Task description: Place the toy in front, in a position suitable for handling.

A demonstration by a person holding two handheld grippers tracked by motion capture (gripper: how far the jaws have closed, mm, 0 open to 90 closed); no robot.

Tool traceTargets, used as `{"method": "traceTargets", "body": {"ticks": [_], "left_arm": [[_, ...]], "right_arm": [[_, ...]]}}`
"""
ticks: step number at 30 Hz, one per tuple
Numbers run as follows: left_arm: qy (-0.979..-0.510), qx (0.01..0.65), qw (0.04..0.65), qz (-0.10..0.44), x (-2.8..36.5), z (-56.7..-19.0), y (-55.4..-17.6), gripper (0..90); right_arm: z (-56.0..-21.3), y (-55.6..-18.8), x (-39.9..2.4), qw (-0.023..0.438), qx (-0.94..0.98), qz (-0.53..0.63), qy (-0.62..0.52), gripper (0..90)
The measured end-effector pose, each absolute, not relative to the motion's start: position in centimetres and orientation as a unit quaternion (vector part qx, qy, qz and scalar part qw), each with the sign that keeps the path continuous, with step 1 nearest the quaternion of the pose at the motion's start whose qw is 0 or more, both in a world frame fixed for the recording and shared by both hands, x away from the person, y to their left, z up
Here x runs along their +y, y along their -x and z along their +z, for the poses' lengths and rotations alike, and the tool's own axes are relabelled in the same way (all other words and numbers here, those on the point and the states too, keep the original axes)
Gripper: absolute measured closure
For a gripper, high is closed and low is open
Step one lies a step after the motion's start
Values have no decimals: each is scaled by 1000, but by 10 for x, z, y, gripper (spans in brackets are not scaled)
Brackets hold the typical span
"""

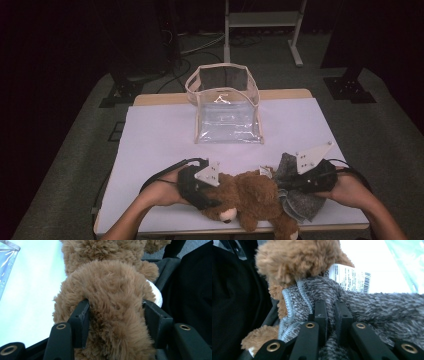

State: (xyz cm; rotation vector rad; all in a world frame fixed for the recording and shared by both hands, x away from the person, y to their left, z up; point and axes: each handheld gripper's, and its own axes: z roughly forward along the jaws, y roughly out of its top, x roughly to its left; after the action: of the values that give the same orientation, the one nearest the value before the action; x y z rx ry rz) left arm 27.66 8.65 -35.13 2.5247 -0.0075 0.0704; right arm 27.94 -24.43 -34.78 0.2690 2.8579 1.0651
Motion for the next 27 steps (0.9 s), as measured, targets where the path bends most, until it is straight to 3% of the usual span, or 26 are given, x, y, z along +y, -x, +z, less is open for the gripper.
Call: {"method": "traceTargets", "body": {"ticks": [7, 10, 19, 27], "left_arm": [[-950, 3, 312, 26, 83, -351, -278, 439], [-950, 3, 310, 28, 82, -351, -278, 441], [-949, 0, 313, 30, 81, -351, -277, 441], [-947, 4, 320, 28, 83, -353, -276, 444]], "right_arm": [[-357, -272, -287, 39, 924, 355, -137, 817], [-348, -269, -285, 46, 920, 367, -131, 817], [-316, -282, -228, 24, 898, 436, -59, 817], [-321, -285, -164, 23, 926, 376, -7, 817]]}}
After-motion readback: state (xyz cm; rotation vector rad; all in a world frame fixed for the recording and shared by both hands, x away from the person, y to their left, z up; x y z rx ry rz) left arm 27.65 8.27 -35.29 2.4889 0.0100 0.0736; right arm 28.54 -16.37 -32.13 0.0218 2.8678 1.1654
